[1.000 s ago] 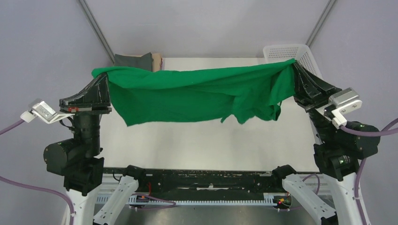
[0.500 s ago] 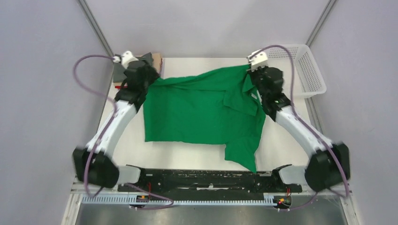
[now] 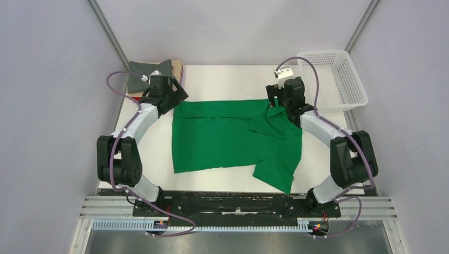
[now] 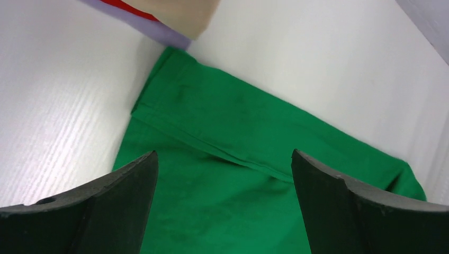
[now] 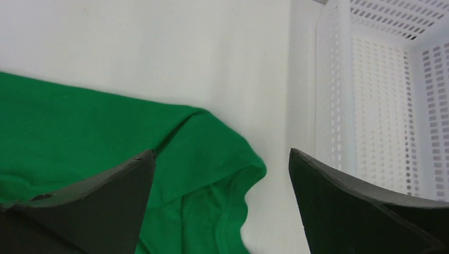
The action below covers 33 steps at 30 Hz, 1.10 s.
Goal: Fold and stack the t-shirts
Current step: Flatten out the tshirt
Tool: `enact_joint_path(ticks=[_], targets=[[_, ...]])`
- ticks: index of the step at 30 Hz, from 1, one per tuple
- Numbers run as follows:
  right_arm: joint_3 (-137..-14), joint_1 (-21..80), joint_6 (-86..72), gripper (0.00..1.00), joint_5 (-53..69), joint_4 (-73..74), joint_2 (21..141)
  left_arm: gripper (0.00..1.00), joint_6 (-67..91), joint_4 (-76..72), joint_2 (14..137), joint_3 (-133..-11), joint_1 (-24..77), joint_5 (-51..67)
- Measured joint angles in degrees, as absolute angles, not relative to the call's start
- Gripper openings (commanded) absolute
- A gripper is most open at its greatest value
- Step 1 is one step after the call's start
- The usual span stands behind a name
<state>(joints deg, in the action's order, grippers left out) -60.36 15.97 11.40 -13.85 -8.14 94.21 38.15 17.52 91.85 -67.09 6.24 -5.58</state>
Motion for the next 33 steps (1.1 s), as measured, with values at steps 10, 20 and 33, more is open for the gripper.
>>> enact_joint_path(ticks=[10, 20, 33], targets=[[-38.9, 16.0, -1.0, 0.98, 0.4, -9.5, 81.7, 1.00, 38.2, 17.6, 92.2, -59.5, 14.3, 4.6], [-36.6, 16.1, -5.2, 0.98, 0.9, -10.8, 88.8, 1.00, 38.3, 17.8, 104.4, -64.7, 14.5, 7.0], [-59.4, 12.3, -6.4, 0.98, -3.9, -15.6, 110.3, 1.00, 37.7, 21.5, 121.6, -89.8, 12.1, 7.4]])
